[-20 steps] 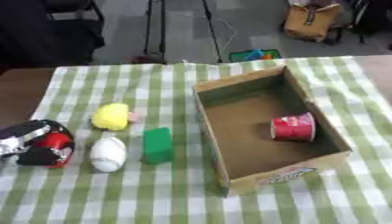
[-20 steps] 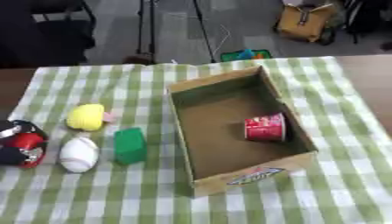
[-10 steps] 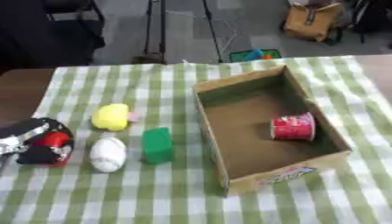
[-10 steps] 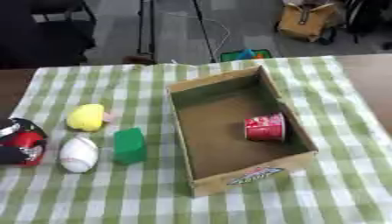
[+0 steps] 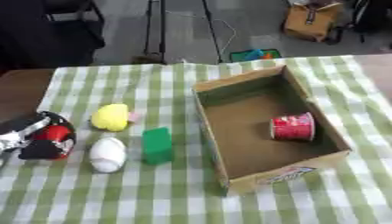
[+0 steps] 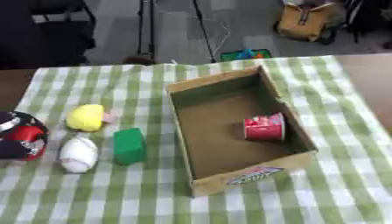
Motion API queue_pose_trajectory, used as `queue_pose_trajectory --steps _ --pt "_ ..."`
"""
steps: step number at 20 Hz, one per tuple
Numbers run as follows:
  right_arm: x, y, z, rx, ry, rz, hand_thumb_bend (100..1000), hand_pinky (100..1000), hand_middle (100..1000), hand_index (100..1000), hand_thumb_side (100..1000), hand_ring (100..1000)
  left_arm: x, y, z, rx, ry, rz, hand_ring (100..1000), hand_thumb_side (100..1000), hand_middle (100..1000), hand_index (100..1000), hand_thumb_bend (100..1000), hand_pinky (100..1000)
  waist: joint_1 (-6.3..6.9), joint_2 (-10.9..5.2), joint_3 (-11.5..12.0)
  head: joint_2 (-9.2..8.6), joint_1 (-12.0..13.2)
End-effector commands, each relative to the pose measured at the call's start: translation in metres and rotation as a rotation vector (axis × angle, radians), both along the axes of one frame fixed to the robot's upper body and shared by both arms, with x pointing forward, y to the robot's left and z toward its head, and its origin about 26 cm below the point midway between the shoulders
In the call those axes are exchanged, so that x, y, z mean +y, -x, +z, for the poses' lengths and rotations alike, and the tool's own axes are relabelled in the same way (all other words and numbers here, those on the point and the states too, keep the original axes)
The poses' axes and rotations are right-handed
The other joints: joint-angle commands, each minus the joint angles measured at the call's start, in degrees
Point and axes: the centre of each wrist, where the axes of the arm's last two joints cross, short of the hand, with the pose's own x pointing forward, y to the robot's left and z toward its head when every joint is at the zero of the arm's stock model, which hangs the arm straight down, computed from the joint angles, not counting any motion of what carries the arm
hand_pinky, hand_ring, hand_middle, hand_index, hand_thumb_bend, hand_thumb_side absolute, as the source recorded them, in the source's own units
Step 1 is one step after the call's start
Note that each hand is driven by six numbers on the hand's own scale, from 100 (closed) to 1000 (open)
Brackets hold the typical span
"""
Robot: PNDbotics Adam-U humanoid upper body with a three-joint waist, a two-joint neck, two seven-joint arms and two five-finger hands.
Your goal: Pick up objects on the table and place them in the box.
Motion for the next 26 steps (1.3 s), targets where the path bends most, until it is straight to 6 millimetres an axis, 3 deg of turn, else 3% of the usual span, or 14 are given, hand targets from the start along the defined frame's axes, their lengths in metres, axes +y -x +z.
queue_pose_trajectory --steps 1,20,26 --pt "-0.002 0.005 0.009 -0.034 0.012 0.0 100 511 512 662 743 568 0.004 0.003 0.023 -0.041 -0.035 0.011 691 493 700 683 100 266 0.05 -1.45 0.08 -0.44 -0.32" --pt "-0.003 0.006 0.005 -0.018 0.029 -0.005 100 511 512 661 733 569 -0.006 0.007 0.08 -0.034 -0.157 -0.008 703 477 711 660 100 289 1.35 -3.69 0.54 1.23 -1.27" --pt "-0.003 0.006 0.002 -0.007 0.035 -0.004 100 511 512 663 725 570 -0.022 0.006 0.107 -0.055 -0.2 -0.063 709 473 717 658 100 293 2.1 -4.4 0.52 2.01 -1.11"
